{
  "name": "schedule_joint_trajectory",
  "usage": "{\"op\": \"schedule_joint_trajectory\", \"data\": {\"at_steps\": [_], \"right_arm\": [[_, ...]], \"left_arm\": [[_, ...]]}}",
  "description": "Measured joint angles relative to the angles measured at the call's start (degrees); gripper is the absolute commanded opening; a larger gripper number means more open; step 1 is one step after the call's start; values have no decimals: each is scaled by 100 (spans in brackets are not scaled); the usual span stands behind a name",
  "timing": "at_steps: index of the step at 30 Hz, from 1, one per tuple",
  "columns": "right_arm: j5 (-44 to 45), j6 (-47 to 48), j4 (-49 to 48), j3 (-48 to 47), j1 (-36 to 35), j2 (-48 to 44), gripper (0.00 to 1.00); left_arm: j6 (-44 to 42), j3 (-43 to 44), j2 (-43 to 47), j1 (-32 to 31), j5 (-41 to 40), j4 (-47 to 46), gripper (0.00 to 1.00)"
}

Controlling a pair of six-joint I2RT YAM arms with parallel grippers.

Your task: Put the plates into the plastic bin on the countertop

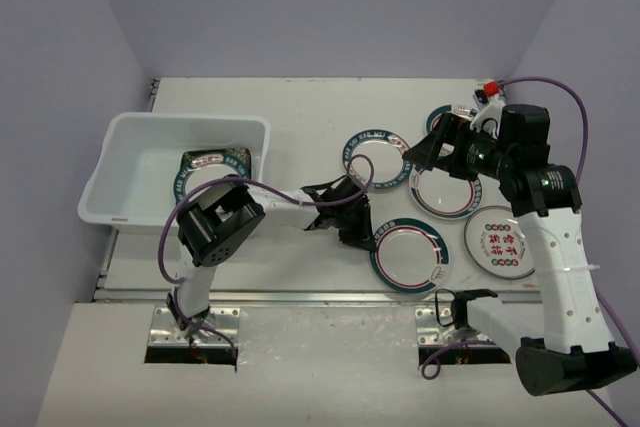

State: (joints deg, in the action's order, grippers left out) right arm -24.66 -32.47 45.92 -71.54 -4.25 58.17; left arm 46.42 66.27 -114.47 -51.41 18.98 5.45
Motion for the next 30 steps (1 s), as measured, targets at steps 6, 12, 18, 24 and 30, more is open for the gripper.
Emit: {"op": "schedule_joint_trajectory", "data": {"at_steps": [6, 12, 18, 24, 30], "right_arm": [[-117, -66, -96, 107, 0, 0, 99], [-152, -92, -163, 157, 0, 0, 99], [-135, -102, -214, 155, 0, -2, 99], [5, -161, -213, 89, 0, 2, 99], [52, -224, -258, 25, 0, 69, 99]], "left_arm": [[150, -340, 315, 19, -259, -51, 0], [128, -496, 903, 135, -422, 219, 0], [-1, -427, 2004, 758, -394, 845, 0], [-161, 163, 3015, 1780, -387, 1560, 0], [-169, 490, 4122, 3379, -827, 2417, 0]]}}
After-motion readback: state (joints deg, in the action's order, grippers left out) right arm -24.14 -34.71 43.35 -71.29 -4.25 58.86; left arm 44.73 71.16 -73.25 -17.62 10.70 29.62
